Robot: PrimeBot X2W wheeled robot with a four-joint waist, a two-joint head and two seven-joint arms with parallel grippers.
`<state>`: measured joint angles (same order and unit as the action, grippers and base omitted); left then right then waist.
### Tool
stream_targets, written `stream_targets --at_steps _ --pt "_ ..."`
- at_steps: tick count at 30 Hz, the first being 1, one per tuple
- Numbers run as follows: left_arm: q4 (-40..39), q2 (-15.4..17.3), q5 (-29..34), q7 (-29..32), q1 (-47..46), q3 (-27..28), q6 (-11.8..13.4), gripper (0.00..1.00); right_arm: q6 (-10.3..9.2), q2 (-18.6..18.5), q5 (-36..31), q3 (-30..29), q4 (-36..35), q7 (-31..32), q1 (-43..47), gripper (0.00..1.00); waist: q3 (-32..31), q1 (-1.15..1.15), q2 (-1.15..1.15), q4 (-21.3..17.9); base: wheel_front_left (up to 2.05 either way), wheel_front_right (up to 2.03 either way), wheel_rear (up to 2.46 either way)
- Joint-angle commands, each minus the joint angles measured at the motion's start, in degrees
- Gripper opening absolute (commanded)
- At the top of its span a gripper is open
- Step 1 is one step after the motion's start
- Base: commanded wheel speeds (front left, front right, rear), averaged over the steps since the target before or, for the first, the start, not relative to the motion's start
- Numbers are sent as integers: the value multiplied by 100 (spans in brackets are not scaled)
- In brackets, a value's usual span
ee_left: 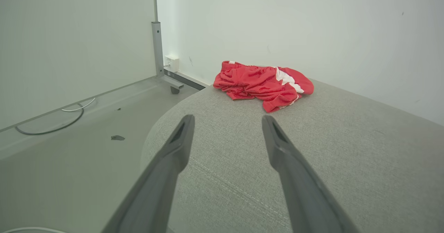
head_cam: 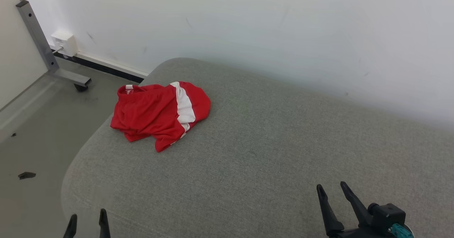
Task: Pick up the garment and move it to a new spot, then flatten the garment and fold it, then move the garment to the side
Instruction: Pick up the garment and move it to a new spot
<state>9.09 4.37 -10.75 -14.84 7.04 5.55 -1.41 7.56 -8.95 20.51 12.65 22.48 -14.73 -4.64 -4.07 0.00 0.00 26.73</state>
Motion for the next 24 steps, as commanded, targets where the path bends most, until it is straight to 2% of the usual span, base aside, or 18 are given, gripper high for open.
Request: stream_targets --at_steps 1,5,15,17,20,24 --pt "48 49 -95 42 -175 20 -24 100 -16 -39 -31 1 -17 -27 5 100 40 0 0 -27 0 0 0" --pt "354 156 -371 398 -653 126 -145 100 -16 -111 -79 31 -128 53 -61 100 261 0 0 -110 0 0 0" --pt "1703 384 -1698 1495 -3052 601 -385 100 -15 -599 -215 304 -838 496 -622 100 1500 0 0 -622 0 0 0" --pt "1950 510 -1931 1775 -3519 718 -375 100 -15 -678 -242 415 -1027 608 -780 100 1817 0 0 -785 0 0 0" --pt "2292 483 -2505 2268 -4223 1026 -309 100 -15 -823 -253 537 -1273 723 -1054 100 2237 0 0 -996 0 0 0" --pt "2581 669 -3145 3020 -4984 1406 -101 100 -15 -952 -264 644 -1544 832 -1366 100 2724 0 0 -1275 0 0 0"
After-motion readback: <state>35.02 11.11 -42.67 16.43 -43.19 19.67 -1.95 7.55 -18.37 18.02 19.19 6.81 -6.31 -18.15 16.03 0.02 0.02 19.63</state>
